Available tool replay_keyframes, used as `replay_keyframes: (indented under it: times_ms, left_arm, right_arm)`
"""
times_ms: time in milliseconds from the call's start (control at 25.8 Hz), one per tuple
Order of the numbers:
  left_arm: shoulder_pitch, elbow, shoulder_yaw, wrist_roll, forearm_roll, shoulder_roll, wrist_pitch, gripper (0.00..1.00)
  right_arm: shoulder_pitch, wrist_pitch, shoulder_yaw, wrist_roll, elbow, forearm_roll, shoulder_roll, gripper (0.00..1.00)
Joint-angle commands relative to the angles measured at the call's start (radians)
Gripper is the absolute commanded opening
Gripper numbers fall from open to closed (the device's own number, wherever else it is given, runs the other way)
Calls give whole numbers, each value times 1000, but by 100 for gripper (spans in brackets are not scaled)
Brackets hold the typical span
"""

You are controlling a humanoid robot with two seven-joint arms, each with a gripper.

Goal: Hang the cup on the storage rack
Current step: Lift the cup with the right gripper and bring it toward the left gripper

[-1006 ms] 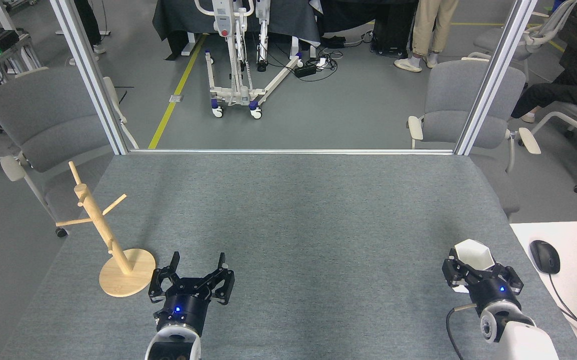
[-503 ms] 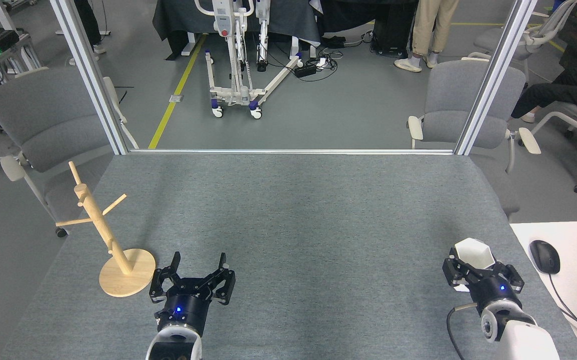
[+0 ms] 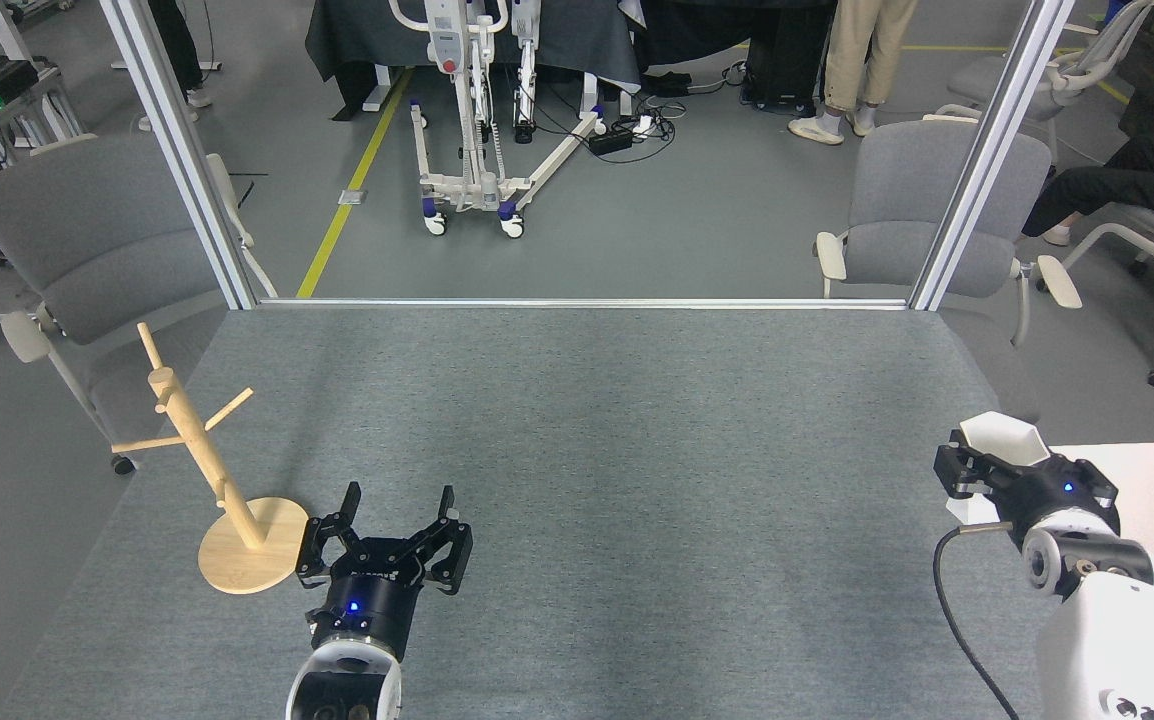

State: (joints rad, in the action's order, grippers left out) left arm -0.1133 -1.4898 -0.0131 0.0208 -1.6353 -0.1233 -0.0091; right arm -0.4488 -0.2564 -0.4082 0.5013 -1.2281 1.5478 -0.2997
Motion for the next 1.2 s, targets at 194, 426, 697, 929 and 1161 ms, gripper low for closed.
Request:
replay_keyframes:
  times_ms: [194, 426, 697, 929, 1161]
  left_arm:
    - [101, -61, -134, 4, -11, 8, -74, 99]
    - [121, -121, -306, -5, -74, 19, -112, 99]
    - [72, -129, -412, -88, -163, 2, -219, 99]
    - [-62, -75, -472, -170, -155, -12, -210, 99]
    - [-200, 20, -467, -171, -140, -13, -212, 99]
  right_arm:
    - [1, 12, -23, 391, -450, -201, 14, 28]
    - [16, 140, 43, 414, -565, -202, 51, 21]
    - [-34, 364, 232, 418, -567, -152, 45, 17]
    - [-90, 562, 443, 418, -564, -130, 48, 16]
    - [-76, 697, 632, 418, -550, -44, 93, 16]
